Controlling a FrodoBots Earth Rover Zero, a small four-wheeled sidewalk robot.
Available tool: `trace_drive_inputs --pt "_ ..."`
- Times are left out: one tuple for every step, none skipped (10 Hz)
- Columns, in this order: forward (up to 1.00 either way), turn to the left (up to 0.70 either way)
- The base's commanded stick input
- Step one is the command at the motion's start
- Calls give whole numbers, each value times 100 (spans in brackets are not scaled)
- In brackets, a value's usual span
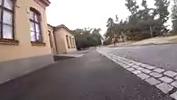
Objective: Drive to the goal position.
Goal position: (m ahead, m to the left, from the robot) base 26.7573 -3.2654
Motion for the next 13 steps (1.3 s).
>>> trace_drive_inputs --pt "70 0" --pt "70 0" --pt "70 0" --pt "70 0" --pt "70 0" --pt "70 0" --pt "70 0" --pt "70 0" --pt "70 0" --pt "70 0" --pt "70 0" --pt "70 0" --pt "70 0"
